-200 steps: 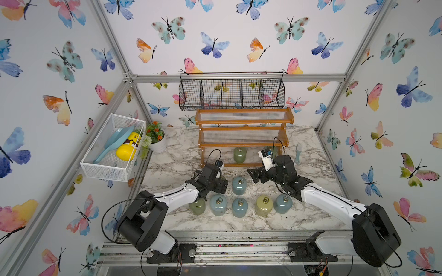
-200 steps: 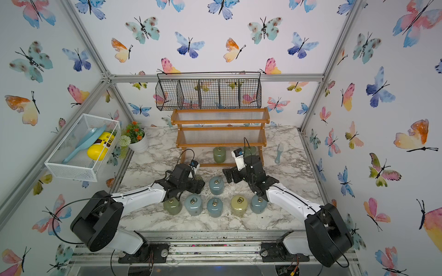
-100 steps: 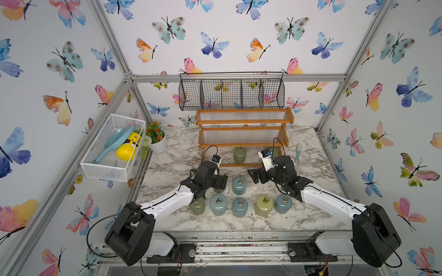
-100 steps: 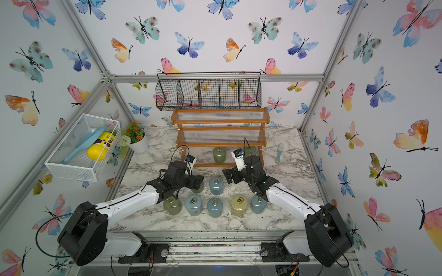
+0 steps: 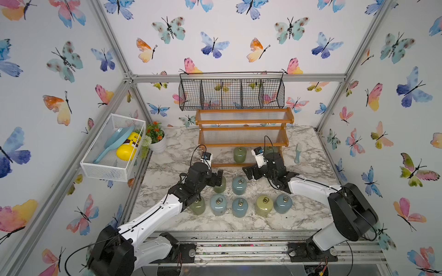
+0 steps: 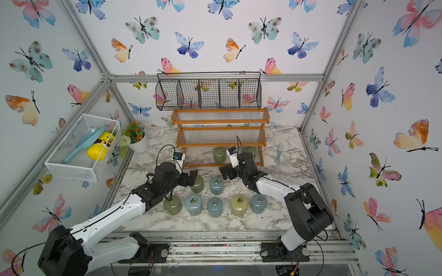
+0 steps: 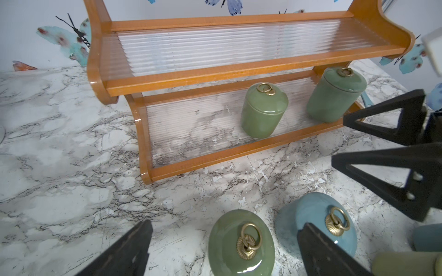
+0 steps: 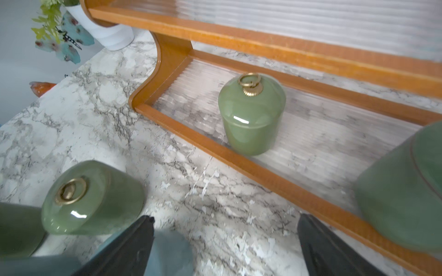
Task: Remove the tea canisters from the shelf
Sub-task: Pick up the tea canister from the shelf.
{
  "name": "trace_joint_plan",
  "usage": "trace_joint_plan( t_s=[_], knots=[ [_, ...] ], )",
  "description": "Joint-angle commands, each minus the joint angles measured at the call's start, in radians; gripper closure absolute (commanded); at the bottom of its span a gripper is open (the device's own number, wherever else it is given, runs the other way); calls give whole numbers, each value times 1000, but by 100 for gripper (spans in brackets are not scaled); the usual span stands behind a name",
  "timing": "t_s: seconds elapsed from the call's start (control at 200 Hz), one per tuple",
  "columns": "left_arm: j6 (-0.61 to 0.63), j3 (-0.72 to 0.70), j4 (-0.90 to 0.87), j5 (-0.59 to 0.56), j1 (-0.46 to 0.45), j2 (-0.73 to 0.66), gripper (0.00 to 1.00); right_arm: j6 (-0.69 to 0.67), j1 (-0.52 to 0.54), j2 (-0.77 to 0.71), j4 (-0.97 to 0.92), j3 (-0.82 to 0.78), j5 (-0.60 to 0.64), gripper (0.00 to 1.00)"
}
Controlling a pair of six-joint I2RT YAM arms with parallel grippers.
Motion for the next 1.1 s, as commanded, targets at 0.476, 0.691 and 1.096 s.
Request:
trace_joint_plan(
  t_s=[0.476, 0.691, 1.096],
  knots=[
    [-69, -135, -15, -100, 9, -181, 2, 13, -4, 268, 113, 267, 118, 0],
    [-77, -155, -20, -101, 9, -202, 2, 13, -4, 331, 108, 325, 136, 0],
    [-80, -187, -15, -114, 11, -229, 2, 25, -3, 404, 92, 393, 140, 0]
  ],
)
